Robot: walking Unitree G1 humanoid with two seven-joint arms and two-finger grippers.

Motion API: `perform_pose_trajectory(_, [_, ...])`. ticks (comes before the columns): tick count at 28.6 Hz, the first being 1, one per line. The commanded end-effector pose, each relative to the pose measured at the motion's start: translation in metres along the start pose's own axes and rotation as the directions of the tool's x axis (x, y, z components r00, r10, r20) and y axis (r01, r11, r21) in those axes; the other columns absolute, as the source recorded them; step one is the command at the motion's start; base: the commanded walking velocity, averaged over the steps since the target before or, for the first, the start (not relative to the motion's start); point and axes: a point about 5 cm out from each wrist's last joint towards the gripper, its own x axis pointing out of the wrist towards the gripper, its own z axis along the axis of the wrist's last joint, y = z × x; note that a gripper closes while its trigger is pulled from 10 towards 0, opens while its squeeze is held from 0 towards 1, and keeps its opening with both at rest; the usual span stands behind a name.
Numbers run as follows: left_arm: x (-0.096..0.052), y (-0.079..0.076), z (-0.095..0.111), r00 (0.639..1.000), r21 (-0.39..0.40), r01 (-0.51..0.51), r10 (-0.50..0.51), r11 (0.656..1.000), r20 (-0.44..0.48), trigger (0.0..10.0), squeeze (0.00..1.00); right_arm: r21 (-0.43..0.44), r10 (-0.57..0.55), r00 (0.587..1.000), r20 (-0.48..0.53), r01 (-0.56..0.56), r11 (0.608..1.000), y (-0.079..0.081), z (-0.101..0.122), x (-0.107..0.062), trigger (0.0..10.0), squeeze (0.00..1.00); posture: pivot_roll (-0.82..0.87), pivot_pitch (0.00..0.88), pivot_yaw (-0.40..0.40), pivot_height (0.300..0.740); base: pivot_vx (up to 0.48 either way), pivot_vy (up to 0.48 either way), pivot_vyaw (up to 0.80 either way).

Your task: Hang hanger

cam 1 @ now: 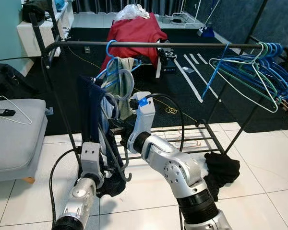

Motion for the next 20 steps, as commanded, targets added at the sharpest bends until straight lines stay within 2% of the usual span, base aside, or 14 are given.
perform_pose_trajectory(1, [-0.0018,-0.0033,-0.0073,1.000,-0.031,0.009,-0.009,0.999,-0.027,10.0,0.00,0.033,0.068,0.996,0.051,-0.070,0.997,0.0184,0.0068,0.0015,10.0,0.00,-0.02,0.125,-0.034,0.740,0.000,0.000,0.00])
perform_pose_trajectory(5, [-0.0016,-0.0065,-0.0099,0.999,-0.021,0.029,-0.030,0.999,-0.044,10.0,0.00,0.035,0.068,0.996,0.050,-0.069,0.997,0.0185,0.0062,0.0012,10.0,0.00,-0.02,0.122,-0.032,0.740,0.000,0.000,0.00])
perform_pose_trajectory(6, [-0.0017,-0.0066,-0.0118,0.998,-0.005,0.030,-0.030,1.000,-0.058,7.7,0.00,0.035,0.067,0.996,0.051,-0.069,0.997,0.0186,0.0060,0.0011,10.0,0.00,-0.02,0.122,-0.031,0.740,0.000,0.000,0.00])
perform_pose_trajectory(11, [-0.0019,-0.0063,-0.0137,0.997,0.008,0.029,-0.029,1.000,-0.070,7.7,0.00,0.035,0.067,0.996,0.051,-0.069,0.997,0.0187,0.0057,0.0010,10.0,0.00,-0.02,0.121,-0.031,0.740,0.000,0.000,0.00])
perform_pose_trajectory(12, [-0.0020,-0.0050,-0.0139,0.997,0.011,0.028,-0.027,1.000,-0.075,0.5,0.00,0.035,0.066,0.997,0.051,-0.068,0.997,0.0185,0.0058,0.0009,10.0,0.00,-0.02,0.124,-0.032,0.740,0.000,0.000,0.00])
perform_pose_trajectory(13, [-0.0027,-0.0035,-0.0145,0.996,0.015,0.030,-0.028,0.999,-0.079,0.0,0.00,0.035,0.065,0.997,0.050,-0.067,0.997,0.0183,0.0058,0.0008,10.0,0.00,-0.02,0.124,-0.032,0.740,0.000,0.000,0.00])
perform_pose_trajectory(20, [-0.0056,0.0001,-0.0173,0.995,0.028,0.041,-0.038,0.999,-0.096,0.0,0.00,0.036,0.062,0.997,0.049,-0.064,0.997,0.0172,0.0056,0.0008,10.0,0.00,-0.01,0.128,-0.034,0.740,0.000,0.000,0.00])
